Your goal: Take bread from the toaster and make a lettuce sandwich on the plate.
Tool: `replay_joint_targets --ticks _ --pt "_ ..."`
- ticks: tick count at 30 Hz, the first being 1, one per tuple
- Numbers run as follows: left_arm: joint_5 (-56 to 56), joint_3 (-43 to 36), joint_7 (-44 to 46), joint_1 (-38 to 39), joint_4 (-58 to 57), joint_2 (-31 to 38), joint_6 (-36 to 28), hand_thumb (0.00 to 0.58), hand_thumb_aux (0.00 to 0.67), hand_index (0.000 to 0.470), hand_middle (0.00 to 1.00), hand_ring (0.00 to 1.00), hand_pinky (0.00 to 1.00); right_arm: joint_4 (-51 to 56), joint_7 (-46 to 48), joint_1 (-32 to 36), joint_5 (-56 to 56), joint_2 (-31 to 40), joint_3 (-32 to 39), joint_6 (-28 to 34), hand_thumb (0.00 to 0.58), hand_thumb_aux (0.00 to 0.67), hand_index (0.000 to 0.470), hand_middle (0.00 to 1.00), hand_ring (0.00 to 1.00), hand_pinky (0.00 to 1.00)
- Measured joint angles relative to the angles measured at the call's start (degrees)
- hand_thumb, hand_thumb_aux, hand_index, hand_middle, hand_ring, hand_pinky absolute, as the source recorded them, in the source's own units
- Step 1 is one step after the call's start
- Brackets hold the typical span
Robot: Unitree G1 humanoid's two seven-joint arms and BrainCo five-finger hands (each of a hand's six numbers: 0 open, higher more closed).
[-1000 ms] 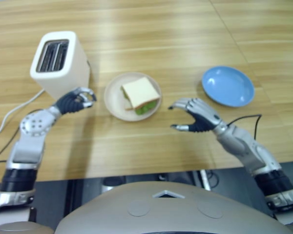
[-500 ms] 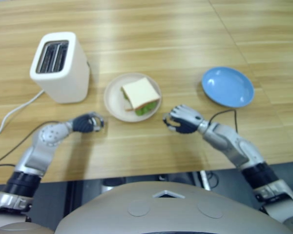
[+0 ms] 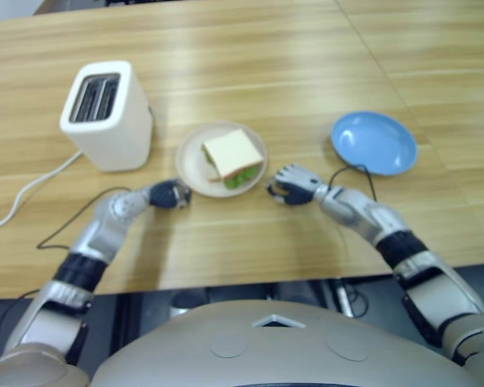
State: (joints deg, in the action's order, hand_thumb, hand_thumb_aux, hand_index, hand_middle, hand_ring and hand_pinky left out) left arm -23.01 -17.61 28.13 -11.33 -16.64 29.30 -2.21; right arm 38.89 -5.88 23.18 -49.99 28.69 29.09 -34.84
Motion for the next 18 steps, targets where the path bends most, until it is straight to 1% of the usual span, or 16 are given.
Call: replay_joint_targets --ticks 1,2,5,9,10,11,12,13,15,16,18 --pt "-0.2 0.0 -1.6 -2.3 -3.1 -1.5 0.4 0.58 0.67 0.46 1.0 1.0 1.0 3.1 -1.3 2.4 -0.6 -1.0 0.8 0.0 0.58 0.67 0.46 1.0 1.0 1.0" --pt "-0.3 0.0 -2.3 -3.4 -4.6 -2.2 0.5 0.58 0.67 0.46 1.0 1.0 1.0 4.7 -2.0 3.4 -0.9 -1.5 1.1 0.1 0.58 0.67 0.46 1.0 1.0 1.0" --pt "-0.3 0.1 -6.2 -10.1 -13.9 -6.2 2.0 0.58 0.67 0.46 1.0 1.0 1.0 14.0 -5.8 10.3 -2.1 -4.2 3.1 0.9 0.58 0.67 0.46 1.0 1.0 1.0" --pt "-0.3 0.4 -12.2 -17.2 -25.3 -9.6 4.7 0.58 0.67 0.46 1.0 1.0 1.0 23.9 -12.3 18.4 -4.4 -7.0 5.7 4.6 0.58 0.67 0.46 1.0 1.0 1.0" --pt "-0.3 0.6 -13.8 -18.8 -27.9 -10.2 5.1 0.58 0.67 0.46 1.0 1.0 1.0 26.0 -13.9 20.6 -5.1 -7.7 6.4 5.9 0.58 0.67 0.46 0.75 0.75 0.75" --pt "-0.1 0.9 -15.5 -20.4 -30.1 -10.7 5.6 0.531 0.476 0.327 1.0 1.0 1.0 27.9 -15.6 22.7 -5.7 -8.3 7.2 7.3 0.436 0.336 0.231 0.0 0.0 0.0" --pt "0.2 1.2 -16.6 -21.3 -31.5 -10.9 6.3 0.531 0.476 0.327 1.0 1.0 1.0 29.1 -16.9 24.1 -6.3 -8.9 7.5 8.4 0.436 0.336 0.231 0.0 0.0 0.0" --pt "0.5 1.7 -17.9 -22.0 -32.8 -11.1 6.8 0.517 0.449 0.308 1.0 1.0 1.0 30.2 -18.1 25.3 -6.5 -9.3 8.1 9.4 0.0 0.0 0.0 0.0 0.0 0.0" --pt "0.7 2.4 -20.2 -23.0 -34.5 -11.1 7.6 0.512 0.441 0.303 1.0 1.0 1.0 31.5 -20.4 26.6 -6.8 -9.6 9.1 10.7 0.0 0.0 0.0 0.0 0.0 0.0" --pt "0.8 2.9 -21.1 -23.0 -35.0 -11.1 7.8 0.0 0.0 0.0 0.0 0.0 0.0 32.0 -21.4 26.7 -6.8 -9.7 9.2 11.0 0.0 0.0 0.0 0.0 0.0 0.0" --pt "1.2 4.0 -23.5 -23.0 -35.1 -11.1 8.6 0.0 0.0 0.0 0.0 0.0 0.0 32.2 -23.3 26.3 -6.4 -8.9 9.3 10.8 0.0 0.0 0.0 0.0 0.0 0.0"
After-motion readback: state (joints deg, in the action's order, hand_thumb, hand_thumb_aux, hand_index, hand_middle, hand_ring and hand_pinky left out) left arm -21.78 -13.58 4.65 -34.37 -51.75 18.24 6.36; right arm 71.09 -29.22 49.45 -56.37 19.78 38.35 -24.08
